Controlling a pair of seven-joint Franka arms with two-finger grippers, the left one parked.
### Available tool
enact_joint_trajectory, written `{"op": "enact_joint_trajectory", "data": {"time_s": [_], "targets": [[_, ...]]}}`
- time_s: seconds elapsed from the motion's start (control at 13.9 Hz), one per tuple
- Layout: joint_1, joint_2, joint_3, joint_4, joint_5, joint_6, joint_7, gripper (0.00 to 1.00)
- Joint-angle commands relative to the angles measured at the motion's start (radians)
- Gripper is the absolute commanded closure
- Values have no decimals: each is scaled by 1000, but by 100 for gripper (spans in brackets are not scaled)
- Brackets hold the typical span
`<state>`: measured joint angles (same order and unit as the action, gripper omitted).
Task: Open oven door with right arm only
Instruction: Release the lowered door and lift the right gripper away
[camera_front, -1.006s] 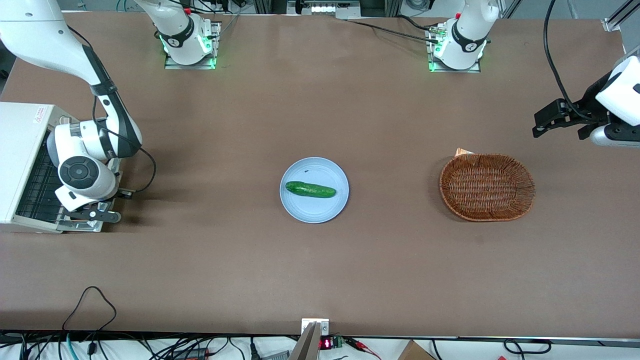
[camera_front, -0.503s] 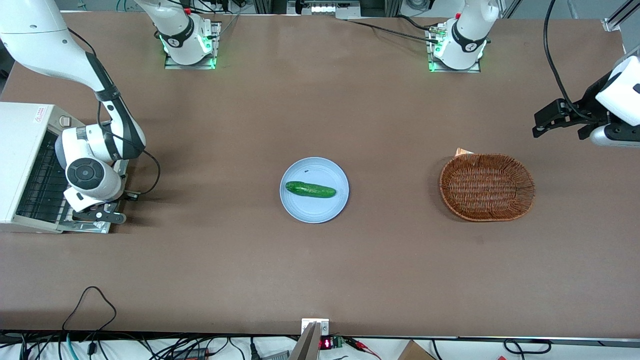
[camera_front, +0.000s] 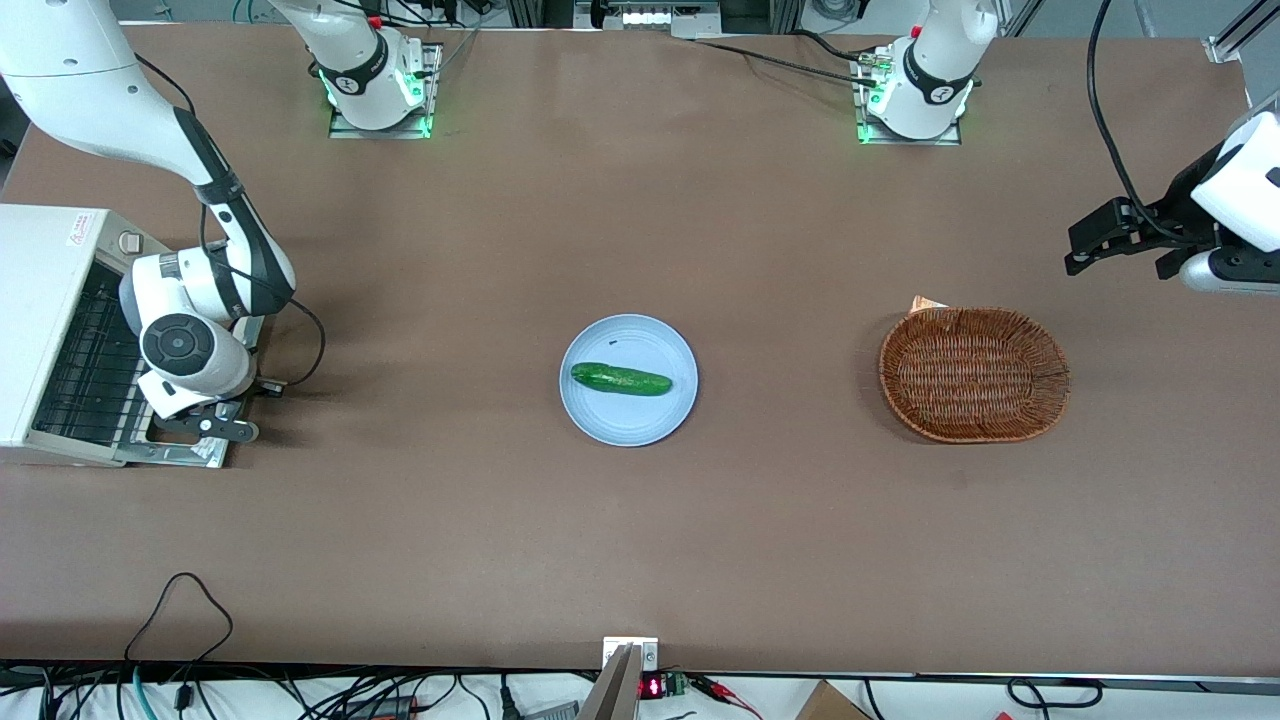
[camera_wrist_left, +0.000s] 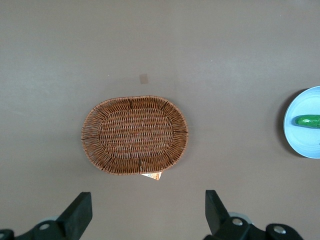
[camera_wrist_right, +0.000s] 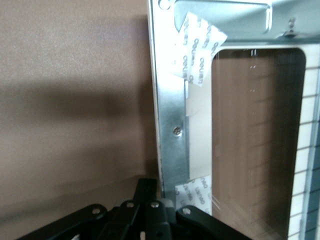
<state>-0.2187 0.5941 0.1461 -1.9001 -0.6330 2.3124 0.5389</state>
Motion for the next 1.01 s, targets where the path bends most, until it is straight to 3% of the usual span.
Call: {"op": "enact_joint_trajectory", "data": {"time_s": [0.0,0.36,0.72,0.93], "targets": [[-13,-17,29,-19,10,-2,27,100],[27,-103,67,-22,123,-27,50,100],[90,-288,66,-8,410,-178,-52,100],[110,-378,66,33,522,-304,-109,100]]}}
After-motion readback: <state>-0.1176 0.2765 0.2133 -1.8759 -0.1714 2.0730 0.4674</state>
